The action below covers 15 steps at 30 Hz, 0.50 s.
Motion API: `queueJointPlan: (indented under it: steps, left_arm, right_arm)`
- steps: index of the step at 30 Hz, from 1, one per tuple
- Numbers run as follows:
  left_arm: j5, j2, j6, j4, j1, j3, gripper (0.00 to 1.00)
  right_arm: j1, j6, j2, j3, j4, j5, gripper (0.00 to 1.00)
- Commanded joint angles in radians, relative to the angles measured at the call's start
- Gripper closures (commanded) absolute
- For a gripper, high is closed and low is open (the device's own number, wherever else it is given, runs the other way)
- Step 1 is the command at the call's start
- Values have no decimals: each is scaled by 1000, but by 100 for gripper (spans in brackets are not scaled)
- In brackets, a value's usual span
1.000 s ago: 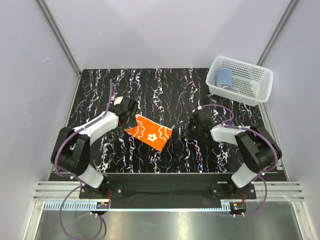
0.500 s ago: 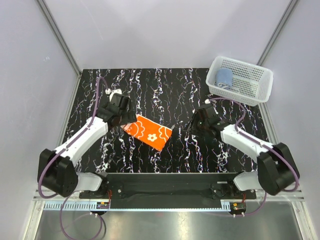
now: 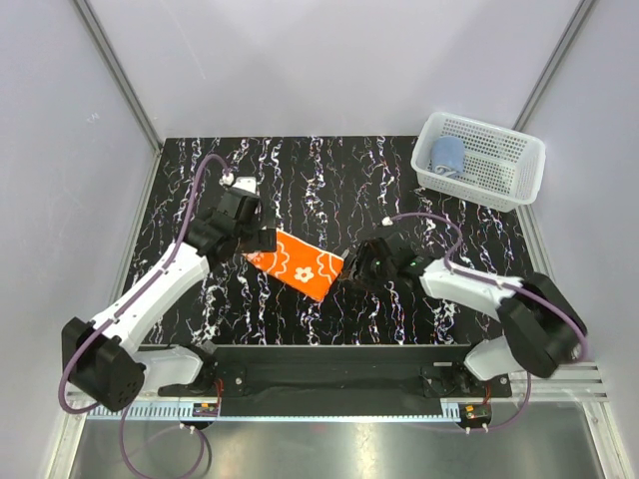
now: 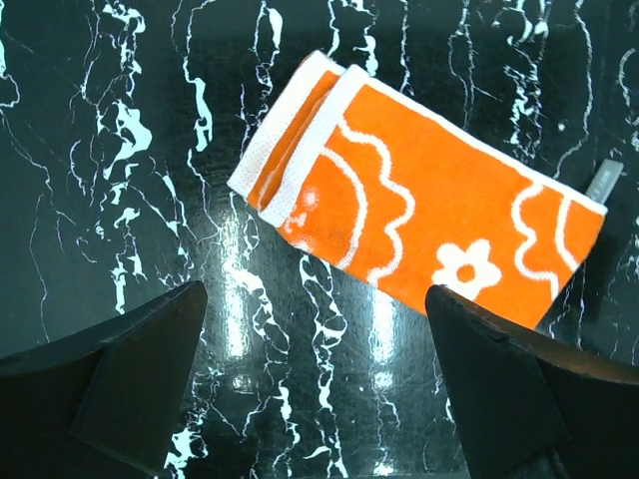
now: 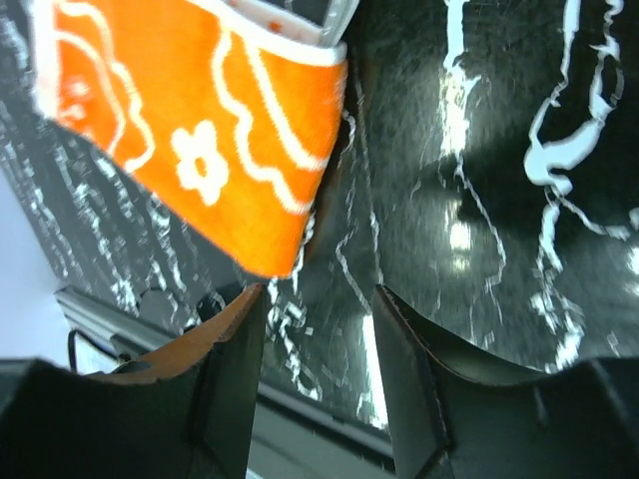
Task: Roll the towels
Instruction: Roll the towel
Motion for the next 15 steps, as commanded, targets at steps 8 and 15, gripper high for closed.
queueJointPlan:
  steps: [8,15]
  left_arm:
    - [15,-62,56,57,-162,-52,1]
    - [-37,-33,45,41,-220,-43,1]
  right_arm:
    - [12,21,328,134,199,-17,48]
    - [12,29,412,150,258,-23,50]
